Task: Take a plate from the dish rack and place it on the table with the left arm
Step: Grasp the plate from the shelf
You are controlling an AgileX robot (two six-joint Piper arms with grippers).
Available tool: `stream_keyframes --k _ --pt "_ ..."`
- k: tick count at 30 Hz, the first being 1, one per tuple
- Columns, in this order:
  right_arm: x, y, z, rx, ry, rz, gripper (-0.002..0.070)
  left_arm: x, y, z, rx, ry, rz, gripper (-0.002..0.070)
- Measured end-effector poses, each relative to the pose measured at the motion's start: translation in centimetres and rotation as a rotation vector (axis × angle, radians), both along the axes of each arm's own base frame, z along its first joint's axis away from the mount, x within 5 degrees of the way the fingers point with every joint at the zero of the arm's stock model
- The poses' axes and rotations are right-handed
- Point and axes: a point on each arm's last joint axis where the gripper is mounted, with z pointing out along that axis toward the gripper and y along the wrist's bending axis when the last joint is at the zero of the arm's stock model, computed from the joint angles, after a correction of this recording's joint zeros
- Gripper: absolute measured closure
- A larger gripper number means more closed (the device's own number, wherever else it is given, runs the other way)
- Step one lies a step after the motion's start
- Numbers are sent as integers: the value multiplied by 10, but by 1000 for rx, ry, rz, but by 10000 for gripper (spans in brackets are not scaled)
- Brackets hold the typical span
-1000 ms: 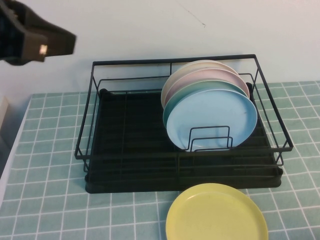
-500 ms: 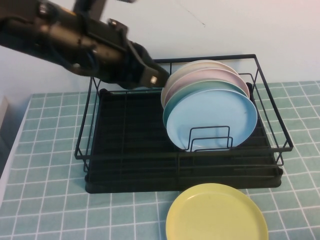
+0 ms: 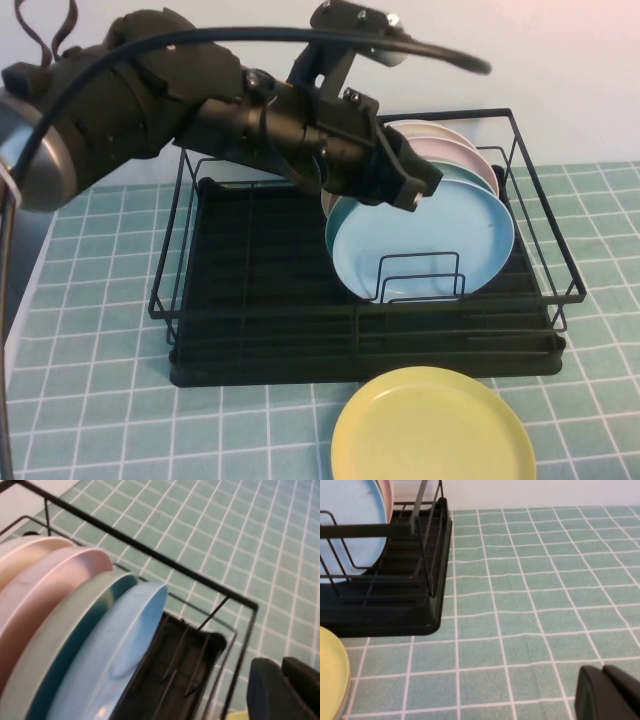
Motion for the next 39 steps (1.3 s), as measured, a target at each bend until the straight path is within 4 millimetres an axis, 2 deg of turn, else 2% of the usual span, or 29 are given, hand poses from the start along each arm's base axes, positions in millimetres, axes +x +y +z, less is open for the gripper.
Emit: stream_keyframes --k 3,8,10,13,26,28,29,31,32,36,39 --pt "0 0 0 0 0 0 678 9 1 -12 75 -44 17 580" --pt "0 0 0 0 0 0 678 21 4 -23 150 -92 80 355" --pt "0 0 0 0 0 0 678 24 4 -26 154 -99 97 300" --pt "0 0 0 0 0 0 678 30 2 -33 160 -96 110 267" --pt "0 0 0 0 0 0 678 57 -6 -77 187 -74 191 263" --pt "0 0 0 0 0 0 678 59 -6 -81 190 -71 194 316" --pt "0 0 0 0 0 0 678 59 -6 -81 191 -70 195 365" --pt "0 0 0 0 0 0 678 61 -5 -81 201 -93 199 477" --pt "0 0 0 0 0 0 678 62 -5 -81 208 -115 202 505" --pt "0 0 0 0 0 0 678 58 -3 -71 216 -146 189 508" --pt "0 0 0 0 0 0 678 48 3 -48 218 -196 174 516"
